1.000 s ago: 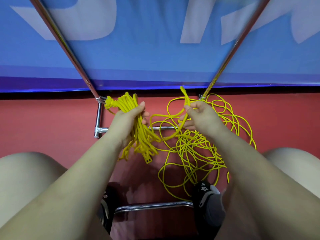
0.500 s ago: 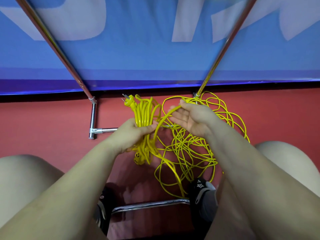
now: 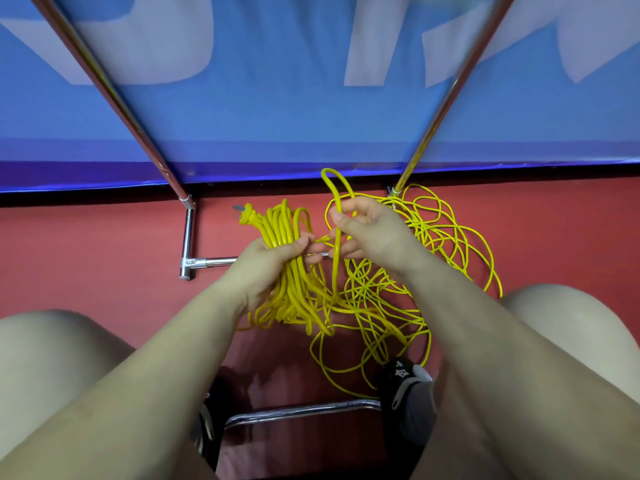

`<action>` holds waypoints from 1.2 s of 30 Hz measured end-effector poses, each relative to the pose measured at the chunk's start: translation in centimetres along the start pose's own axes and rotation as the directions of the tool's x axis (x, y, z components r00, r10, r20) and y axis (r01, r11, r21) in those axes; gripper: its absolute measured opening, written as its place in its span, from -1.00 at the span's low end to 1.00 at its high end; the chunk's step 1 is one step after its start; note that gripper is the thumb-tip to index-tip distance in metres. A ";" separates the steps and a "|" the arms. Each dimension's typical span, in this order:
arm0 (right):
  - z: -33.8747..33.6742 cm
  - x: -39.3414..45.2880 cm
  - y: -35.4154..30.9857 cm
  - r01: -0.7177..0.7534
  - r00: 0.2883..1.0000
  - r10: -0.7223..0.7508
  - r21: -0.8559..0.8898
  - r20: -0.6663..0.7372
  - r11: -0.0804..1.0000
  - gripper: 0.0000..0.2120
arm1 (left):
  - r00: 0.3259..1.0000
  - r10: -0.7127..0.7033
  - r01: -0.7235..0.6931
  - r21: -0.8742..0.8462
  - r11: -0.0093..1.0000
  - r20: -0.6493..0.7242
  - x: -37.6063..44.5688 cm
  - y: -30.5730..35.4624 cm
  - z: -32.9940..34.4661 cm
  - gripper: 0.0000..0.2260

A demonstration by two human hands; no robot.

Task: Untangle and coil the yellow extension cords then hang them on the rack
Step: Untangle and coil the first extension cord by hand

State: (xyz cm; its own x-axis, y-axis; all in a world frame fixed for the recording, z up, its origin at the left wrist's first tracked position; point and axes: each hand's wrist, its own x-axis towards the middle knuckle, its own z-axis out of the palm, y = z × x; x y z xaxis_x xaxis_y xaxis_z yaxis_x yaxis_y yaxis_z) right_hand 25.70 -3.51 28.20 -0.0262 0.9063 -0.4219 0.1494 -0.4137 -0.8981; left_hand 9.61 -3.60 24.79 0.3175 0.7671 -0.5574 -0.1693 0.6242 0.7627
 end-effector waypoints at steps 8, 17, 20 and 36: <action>0.9 0.0 0.4 0.148 0.989 -0.145 -0.080 0.036 0.986 -0.82 | 0.998 0.060 -0.058 0.065 0.996 -0.022 -0.4 -0.2 0.3 -0.89; 1.2 0.9 1.4 0.148 0.988 -0.139 -0.173 0.063 0.974 -0.72 | 0.998 0.015 -0.017 0.033 0.999 0.066 -0.3 0.0 0.5 -0.88; 1.3 1.0 2.3 0.118 0.992 -0.104 -0.251 0.068 0.961 -0.75 | 0.998 0.032 -0.030 -0.033 0.999 0.045 -0.3 0.8 0.1 -0.90; 1.3 -2.8 1.8 0.320 0.933 -0.160 -0.538 0.324 0.780 -0.81 | 0.976 0.213 -0.211 0.043 0.977 -0.056 -3.8 3.1 -0.8 -0.89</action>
State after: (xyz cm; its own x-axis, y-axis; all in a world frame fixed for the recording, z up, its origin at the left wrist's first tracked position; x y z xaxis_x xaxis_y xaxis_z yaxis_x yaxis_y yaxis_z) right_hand 24.79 -6.89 27.64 -0.3681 0.8833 -0.2905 0.6400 0.0140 -0.7682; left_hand 7.14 -4.48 29.05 0.2218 0.8894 -0.3997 -0.1921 0.4418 0.8763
